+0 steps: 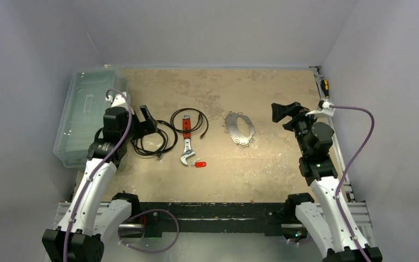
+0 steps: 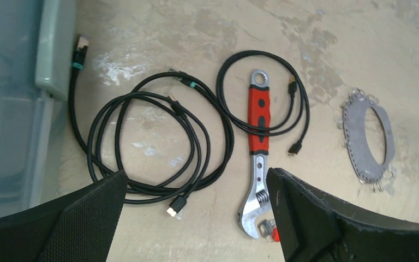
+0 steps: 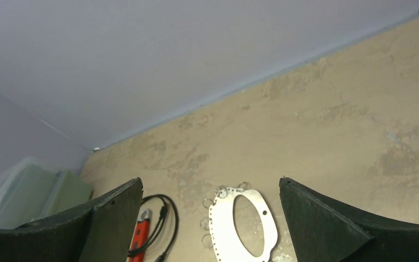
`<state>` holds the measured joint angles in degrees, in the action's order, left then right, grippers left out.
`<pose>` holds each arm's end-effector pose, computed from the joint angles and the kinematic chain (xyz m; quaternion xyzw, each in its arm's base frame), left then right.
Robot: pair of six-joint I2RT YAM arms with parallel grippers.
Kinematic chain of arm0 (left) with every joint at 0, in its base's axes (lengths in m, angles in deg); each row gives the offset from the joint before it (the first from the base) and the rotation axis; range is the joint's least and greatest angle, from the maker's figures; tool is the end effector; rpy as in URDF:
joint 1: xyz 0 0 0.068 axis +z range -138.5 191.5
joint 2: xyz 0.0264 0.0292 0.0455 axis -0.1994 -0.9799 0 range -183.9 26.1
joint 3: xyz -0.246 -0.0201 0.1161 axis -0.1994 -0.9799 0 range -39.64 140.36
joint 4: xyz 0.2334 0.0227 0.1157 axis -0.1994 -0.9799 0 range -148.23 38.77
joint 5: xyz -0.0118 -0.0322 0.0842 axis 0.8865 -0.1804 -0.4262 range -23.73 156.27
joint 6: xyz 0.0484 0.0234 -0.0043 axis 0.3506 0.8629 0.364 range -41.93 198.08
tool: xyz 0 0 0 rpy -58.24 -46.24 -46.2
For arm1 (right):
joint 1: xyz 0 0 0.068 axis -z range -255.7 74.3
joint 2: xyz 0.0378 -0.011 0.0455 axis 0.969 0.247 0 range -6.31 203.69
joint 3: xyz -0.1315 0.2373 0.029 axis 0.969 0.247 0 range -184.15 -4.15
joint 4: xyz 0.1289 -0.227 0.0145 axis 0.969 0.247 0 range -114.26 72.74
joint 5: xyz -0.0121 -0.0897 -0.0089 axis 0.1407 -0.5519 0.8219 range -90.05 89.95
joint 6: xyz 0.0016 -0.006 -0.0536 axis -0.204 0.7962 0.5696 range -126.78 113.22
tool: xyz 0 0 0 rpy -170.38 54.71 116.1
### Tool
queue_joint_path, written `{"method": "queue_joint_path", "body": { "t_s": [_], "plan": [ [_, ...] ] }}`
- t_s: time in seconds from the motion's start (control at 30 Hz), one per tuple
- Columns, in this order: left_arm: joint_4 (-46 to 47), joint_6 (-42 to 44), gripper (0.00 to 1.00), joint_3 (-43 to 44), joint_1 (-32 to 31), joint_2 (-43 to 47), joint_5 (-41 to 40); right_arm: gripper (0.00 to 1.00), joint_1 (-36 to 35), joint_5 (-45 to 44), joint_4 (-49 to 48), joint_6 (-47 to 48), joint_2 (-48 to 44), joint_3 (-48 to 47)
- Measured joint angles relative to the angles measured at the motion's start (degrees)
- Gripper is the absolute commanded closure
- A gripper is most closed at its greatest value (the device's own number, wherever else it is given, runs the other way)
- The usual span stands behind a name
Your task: Put the keys on the keyring
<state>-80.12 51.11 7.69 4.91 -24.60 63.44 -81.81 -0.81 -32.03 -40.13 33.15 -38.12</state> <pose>0.1925 -0.0205 0.3048 -0.1666 0.8595 -0.1187 0.4684 0.1744 0.0183 0.3219 0.1677 0.6723 0.2391 0.6802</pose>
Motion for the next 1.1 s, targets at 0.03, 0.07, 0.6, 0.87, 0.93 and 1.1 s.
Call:
{"method": "queue_joint_path", "body": {
  "t_s": [0.03,0.07,0.6,0.87,0.93,1.1],
  "plan": [
    [0.09,0.42,0.01,-0.07,-0.17,0.15,1.07,0.01,0.00,0.13,1.29,0.11,0.11,-0.15],
    [0.35,0.90,0.01,-0.24,-0.37,0.66,2.43,0.01,0.00,0.07,2.34,0.24,0.09,-0.22],
    [3.13,3.19,0.02,-2.23,-12.52,-1.53,12.59,0.01,-0.07,9.84,23.26,6.27,1.57,-10.16],
    [2.27,3.15,0.10,-2.23,-24.70,-5.46,8.28,0.01,-6.23,10.60,31.58,5.86,4.90,-13.92],
    [1.90,3.15,0.11,-2.23,-26.62,-6.88,7.37,0.04,-9.75,8.87,33.07,5.31,6.08,-13.88],
    [-0.15,4.15,0.12,-1.90,-30.86,-9.55,4.94,0.09,-19.02,4.39,33.51,3.72,10.38,-13.00]
  ]
}}
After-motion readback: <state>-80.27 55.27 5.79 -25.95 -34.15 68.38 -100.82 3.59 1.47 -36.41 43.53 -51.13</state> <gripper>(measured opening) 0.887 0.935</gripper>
